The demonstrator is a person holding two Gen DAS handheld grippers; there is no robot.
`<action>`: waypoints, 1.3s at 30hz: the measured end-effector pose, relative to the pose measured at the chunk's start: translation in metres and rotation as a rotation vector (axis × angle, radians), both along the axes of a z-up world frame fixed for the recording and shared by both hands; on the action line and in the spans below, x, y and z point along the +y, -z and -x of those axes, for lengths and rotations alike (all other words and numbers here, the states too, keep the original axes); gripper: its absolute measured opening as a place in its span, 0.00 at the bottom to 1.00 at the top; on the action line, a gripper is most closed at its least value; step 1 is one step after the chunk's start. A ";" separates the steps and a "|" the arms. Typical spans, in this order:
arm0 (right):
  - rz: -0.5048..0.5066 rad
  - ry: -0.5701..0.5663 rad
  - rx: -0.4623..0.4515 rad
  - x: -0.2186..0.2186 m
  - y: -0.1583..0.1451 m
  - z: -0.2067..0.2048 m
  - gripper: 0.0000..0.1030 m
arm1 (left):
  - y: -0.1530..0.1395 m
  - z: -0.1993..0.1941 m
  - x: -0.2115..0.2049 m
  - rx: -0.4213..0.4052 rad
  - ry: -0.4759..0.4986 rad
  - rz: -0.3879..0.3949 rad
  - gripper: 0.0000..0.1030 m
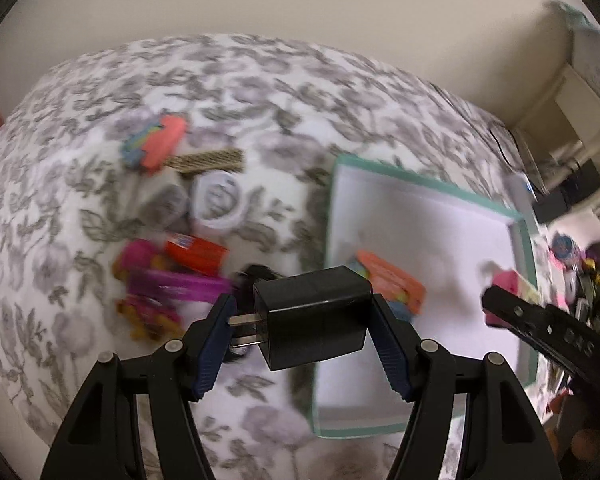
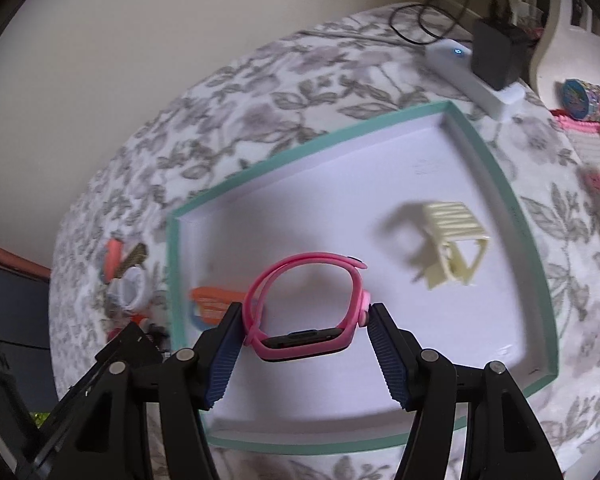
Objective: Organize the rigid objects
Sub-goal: 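Carry the pink watch into the tray with the right gripper while the left gripper carries the black plug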
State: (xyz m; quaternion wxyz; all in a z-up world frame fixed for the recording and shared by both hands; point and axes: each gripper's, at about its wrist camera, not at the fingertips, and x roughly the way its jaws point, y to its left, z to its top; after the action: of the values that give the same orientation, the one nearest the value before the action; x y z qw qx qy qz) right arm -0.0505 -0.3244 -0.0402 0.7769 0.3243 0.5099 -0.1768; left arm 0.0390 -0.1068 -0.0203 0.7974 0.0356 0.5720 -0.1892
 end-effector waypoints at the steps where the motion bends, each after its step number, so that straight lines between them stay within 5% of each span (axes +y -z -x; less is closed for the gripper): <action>1: 0.004 0.006 0.012 -0.003 0.002 0.001 0.63 | 0.003 0.004 -0.006 0.009 0.017 -0.004 0.66; 15: 0.066 0.005 0.084 -0.009 0.010 0.004 0.64 | 0.025 0.032 -0.049 0.042 0.184 -0.082 0.66; 39: 0.108 -0.021 0.172 -0.007 0.026 -0.004 0.64 | 0.037 0.041 -0.068 0.062 0.248 -0.104 0.67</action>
State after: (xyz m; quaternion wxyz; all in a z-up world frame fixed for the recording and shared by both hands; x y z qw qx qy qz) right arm -0.0461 -0.3309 -0.0667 0.7483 0.2603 0.5679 -0.2230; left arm -0.0016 -0.1743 -0.0572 0.7470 0.1413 0.5964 -0.2575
